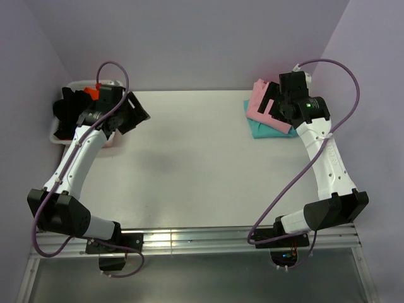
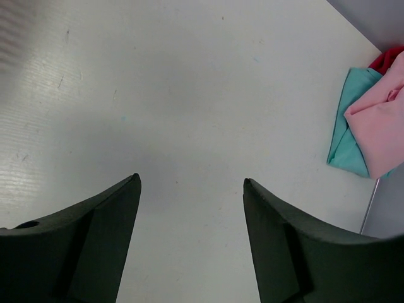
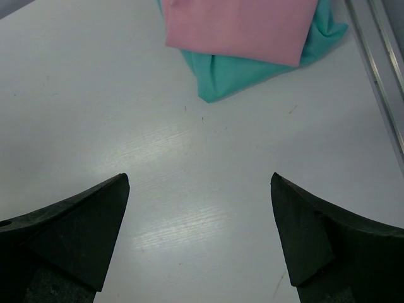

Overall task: Fold and stack the t-shirts
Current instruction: Neatly place the folded tshirt to the corner

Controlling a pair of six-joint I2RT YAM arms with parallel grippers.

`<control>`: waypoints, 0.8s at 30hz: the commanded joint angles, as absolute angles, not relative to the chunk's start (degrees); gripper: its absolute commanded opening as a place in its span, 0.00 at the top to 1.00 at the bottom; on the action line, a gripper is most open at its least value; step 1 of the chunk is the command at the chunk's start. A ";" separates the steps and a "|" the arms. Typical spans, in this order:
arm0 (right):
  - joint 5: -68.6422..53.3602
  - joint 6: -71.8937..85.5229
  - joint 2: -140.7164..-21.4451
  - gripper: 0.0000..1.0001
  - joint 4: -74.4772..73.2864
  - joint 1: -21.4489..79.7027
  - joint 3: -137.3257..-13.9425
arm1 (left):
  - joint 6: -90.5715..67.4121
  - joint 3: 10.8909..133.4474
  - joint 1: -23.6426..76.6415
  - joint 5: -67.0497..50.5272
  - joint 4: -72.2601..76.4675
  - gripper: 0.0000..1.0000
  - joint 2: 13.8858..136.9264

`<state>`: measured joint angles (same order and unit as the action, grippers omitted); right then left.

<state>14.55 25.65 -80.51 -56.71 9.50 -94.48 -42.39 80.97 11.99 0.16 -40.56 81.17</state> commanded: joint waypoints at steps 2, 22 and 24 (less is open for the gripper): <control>15.82 24.53 -78.66 0.00 -56.60 9.58 -94.66 | -41.04 83.67 12.22 2.72 -42.36 0.27 79.98; 18.45 23.56 -82.09 0.00 -56.69 9.49 -99.14 | -41.66 86.57 12.13 6.77 -43.33 0.29 79.98; 19.07 24.08 -82.09 0.00 -57.04 9.58 -99.40 | -41.92 87.01 12.13 6.94 -43.51 0.29 79.54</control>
